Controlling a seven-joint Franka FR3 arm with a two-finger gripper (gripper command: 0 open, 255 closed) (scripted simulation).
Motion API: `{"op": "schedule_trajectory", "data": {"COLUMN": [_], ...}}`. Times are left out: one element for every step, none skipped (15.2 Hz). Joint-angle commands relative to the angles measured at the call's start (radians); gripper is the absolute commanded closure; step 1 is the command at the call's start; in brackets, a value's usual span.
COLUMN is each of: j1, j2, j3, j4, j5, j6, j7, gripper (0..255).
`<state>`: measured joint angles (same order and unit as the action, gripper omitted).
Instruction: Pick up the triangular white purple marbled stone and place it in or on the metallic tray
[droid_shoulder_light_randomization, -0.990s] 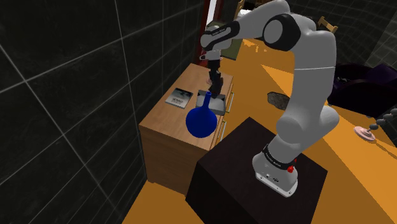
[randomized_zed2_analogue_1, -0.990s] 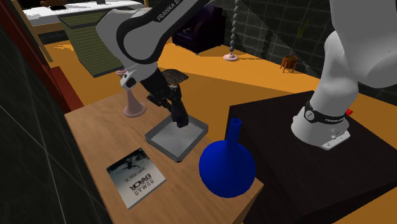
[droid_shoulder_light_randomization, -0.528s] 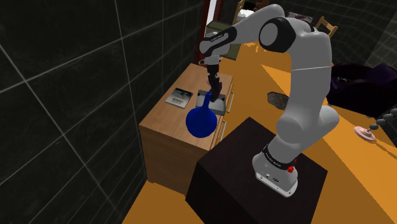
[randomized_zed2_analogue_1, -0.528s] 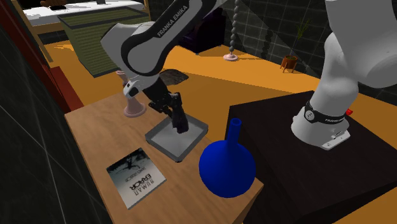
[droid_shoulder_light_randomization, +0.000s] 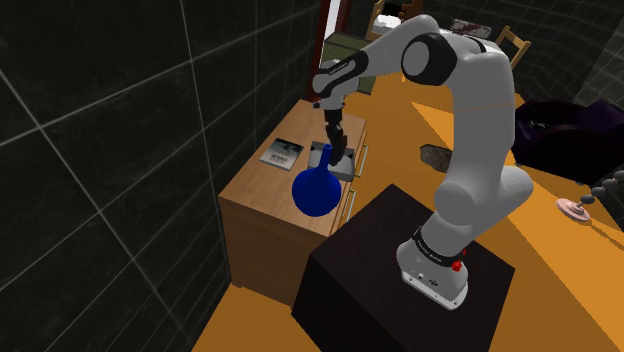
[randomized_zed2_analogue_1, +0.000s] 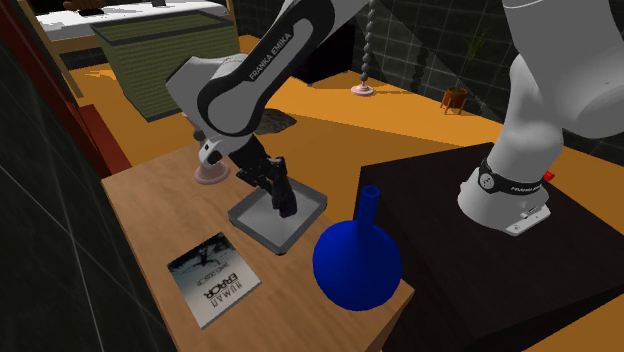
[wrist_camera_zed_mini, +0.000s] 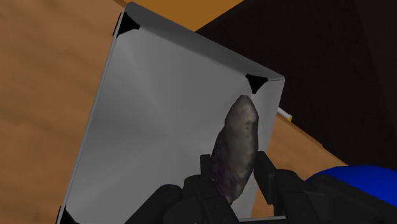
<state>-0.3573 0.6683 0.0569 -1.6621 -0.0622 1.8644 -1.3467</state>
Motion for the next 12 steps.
{"op": "schedule_trajectory", "data": {"j1": [0.0, 0.0, 0.0, 0.0, 0.0, 0.0, 0.0, 0.0, 0.0, 0.0, 0.0, 0.001], "j2": [0.002, 0.002, 0.002, 0.002, 0.002, 0.002, 0.002, 0.002, 0.002, 0.002, 0.002, -0.001], "j3": [0.0, 0.0, 0.0, 0.0, 0.0, 0.0, 0.0, 0.0, 0.0, 0.0, 0.0, 0.001], "j4": [0.001, 0.001, 0.001, 0.001, 0.001, 0.001, 0.001, 0.001, 0.001, 0.001, 0.001, 0.031], "j5": [0.0, 0.0, 0.0, 0.0, 0.0, 0.0, 0.0, 0.0, 0.0, 0.0, 0.0, 0.001], "j6": [0.002, 0.002, 0.002, 0.002, 0.002, 0.002, 0.002, 0.002, 0.002, 0.002, 0.002, -0.031], "j7": [0.0, 0.0, 0.0, 0.0, 0.0, 0.0, 0.0, 0.0, 0.0, 0.0, 0.0, 0.0], "gripper": [255, 255, 255, 255, 255, 0, 0, 0, 0, 0, 0, 0]}}
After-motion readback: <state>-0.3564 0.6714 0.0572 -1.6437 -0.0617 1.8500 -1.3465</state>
